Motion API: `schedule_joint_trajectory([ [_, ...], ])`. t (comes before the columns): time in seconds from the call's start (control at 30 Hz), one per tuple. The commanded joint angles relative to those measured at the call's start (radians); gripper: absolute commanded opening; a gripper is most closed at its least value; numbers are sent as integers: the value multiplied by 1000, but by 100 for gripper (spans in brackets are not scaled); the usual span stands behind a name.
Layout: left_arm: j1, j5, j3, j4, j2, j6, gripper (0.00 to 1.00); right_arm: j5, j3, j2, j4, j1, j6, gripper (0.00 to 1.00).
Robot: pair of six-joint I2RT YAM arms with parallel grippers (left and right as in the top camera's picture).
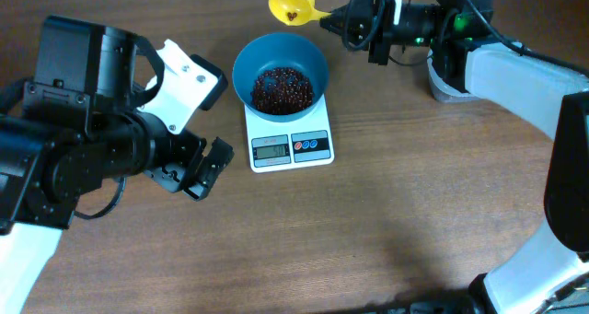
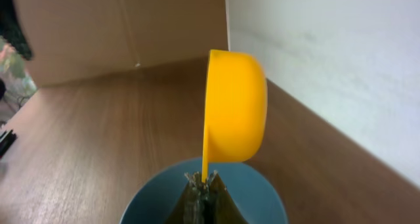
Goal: Scoop item into bowl and weigh 50g on scale
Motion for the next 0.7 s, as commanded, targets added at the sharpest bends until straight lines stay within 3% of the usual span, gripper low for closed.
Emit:
schedule_joint_trajectory([
  [0.0, -3, -3, 16, 2, -8, -10, 99, 166, 5, 6, -187, 49, -149, 4],
  [0.03, -3, -3, 16, 2, -8, -10, 99, 206, 5, 6, -247, 76, -222, 4],
  [0.13, -3, -3, 16, 2, -8, -10, 99, 393, 5, -2, -307, 139, -245, 4],
  [0.47, -3, -3, 16, 2, -8, -10, 99, 393, 5, -65, -332, 143, -243, 4],
  [0.67, -3, -3, 16, 2, -8, -10, 99, 239, 6, -101, -267, 72, 14, 4],
])
